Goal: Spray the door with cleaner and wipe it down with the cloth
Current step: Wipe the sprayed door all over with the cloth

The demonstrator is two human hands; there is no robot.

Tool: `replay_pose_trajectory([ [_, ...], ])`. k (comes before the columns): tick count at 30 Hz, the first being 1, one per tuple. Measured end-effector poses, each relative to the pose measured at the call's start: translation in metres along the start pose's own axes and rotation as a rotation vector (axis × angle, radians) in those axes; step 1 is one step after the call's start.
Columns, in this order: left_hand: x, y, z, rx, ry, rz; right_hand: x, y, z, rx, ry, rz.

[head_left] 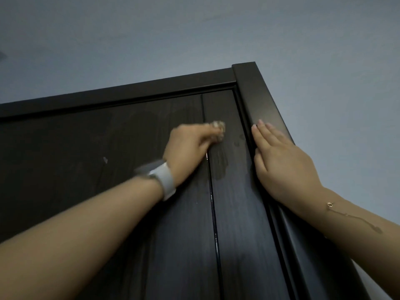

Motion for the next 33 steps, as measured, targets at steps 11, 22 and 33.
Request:
replay_pose_trajectory([
  [11, -0.017, -0.025, -0.075, 0.013, 0.297, -0.039, 0.011, 0.004, -0.002, -0.075, 0.065, -0.057],
  [22, -0.001, -0.042, -0.084, 0.053, 0.313, 0.053, 0.016, 0.000, 0.008, -0.040, 0.098, -0.001],
  [33, 0.036, -0.038, -0.036, 0.020, 0.245, 0.119, 0.015, 0.004, 0.013, 0.044, 0.081, -0.017],
])
Point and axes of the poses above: each hand's wrist, its own z-axis away from the middle knuckle, its own y-axis out of the back of the hand, x = y × z, the point moved 3 cm from there along -z, towards the middle knuckle, and after that the axes turned 4 degrees about x, right-handed, at the moved point
